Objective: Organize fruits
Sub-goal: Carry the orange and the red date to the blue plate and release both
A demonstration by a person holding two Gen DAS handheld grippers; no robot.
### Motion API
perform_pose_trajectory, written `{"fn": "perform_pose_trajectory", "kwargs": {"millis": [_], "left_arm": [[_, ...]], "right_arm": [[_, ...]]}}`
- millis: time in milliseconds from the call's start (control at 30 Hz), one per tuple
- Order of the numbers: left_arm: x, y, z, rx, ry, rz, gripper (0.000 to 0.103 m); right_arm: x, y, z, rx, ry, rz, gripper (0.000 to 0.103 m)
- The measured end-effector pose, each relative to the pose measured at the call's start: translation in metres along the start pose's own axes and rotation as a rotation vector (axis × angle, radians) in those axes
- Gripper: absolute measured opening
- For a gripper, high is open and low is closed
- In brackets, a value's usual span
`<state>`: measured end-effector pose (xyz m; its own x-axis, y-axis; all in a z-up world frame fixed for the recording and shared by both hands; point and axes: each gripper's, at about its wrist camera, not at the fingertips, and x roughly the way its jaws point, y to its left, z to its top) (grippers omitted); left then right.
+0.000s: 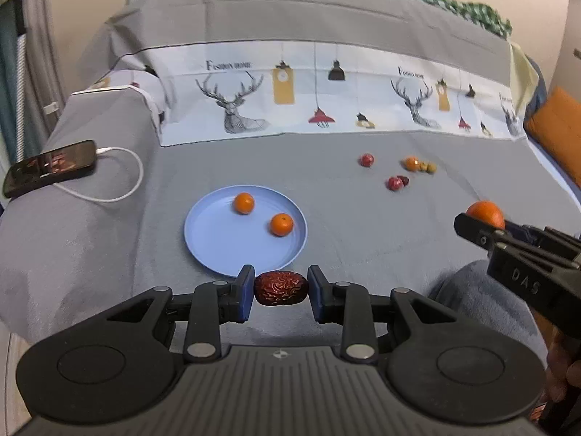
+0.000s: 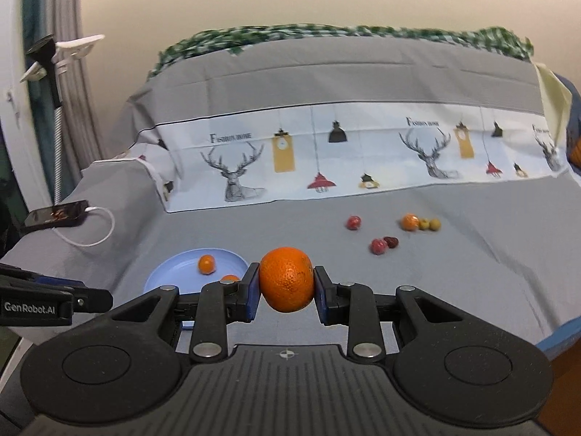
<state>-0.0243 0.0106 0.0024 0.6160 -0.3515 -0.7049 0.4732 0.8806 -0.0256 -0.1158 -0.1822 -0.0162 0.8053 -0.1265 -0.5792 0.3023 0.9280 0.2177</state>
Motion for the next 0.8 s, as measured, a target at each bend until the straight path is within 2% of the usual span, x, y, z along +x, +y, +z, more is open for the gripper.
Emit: {"fn": "perform_pose_trajectory", "kwargs": {"millis": [233,800], "left_arm": [[-0.009,0.006,0.0,-0.02,-0.023,-0.01,0.035],[-0.011,0.008,0.002,-0.016,-0.044,0.013,0.035]], "right_arm": [[-0.01,0.015,-0.001,-0.051,-0.011,0.012,0.031],[-0.008,0.016,-0.001,-0.04,-0.005,0.013,0.031]]}}
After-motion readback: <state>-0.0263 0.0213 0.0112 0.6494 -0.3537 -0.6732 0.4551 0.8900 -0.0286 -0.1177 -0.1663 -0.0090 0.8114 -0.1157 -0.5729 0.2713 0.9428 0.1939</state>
